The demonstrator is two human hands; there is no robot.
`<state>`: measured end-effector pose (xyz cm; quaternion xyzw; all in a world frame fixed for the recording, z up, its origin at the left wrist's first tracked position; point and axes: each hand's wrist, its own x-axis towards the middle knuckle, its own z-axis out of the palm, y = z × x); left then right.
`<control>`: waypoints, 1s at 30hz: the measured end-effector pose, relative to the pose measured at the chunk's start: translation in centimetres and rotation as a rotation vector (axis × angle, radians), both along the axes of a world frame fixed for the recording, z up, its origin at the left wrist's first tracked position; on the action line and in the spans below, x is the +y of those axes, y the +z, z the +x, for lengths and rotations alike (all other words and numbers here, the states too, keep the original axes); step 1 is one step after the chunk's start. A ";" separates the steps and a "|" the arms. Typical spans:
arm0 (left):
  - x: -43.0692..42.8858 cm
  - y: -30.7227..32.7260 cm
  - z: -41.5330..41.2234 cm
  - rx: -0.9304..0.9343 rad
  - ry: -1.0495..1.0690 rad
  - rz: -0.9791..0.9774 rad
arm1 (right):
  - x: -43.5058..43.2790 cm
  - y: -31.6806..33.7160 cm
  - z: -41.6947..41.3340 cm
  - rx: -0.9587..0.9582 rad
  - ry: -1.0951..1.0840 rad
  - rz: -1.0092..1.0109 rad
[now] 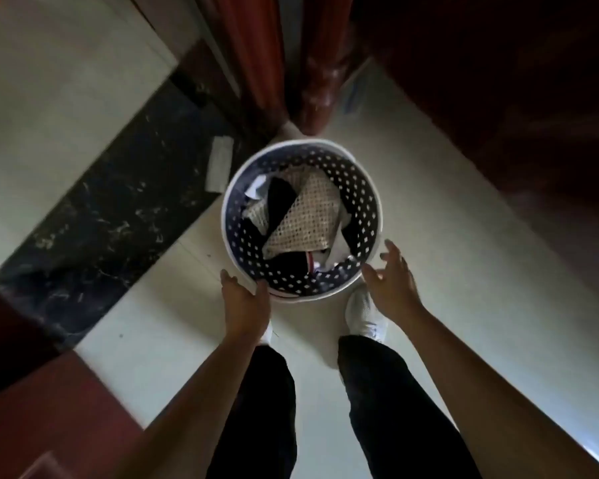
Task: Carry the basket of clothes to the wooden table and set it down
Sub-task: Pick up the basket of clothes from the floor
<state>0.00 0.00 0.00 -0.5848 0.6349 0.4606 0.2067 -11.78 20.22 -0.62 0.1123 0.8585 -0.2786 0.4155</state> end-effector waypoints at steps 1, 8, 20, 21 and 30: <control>0.6 -1.5 0.1 0.032 0.035 0.003 | -0.3 -1.5 0.0 0.021 -0.017 -0.016; 2.5 -4.9 0.3 0.073 0.263 0.063 | -2.7 -4.1 -0.1 0.036 -0.173 0.035; -2.5 20.4 0.9 0.119 0.162 -0.010 | -2.8 22.0 1.3 -0.093 -0.121 0.020; -2.7 23.7 0.9 0.125 0.174 -0.001 | -2.7 24.9 1.4 -0.097 -0.109 0.010; -6.0 50.9 1.2 0.245 0.006 -0.026 | -2.3 48.9 0.6 0.053 -0.129 -0.195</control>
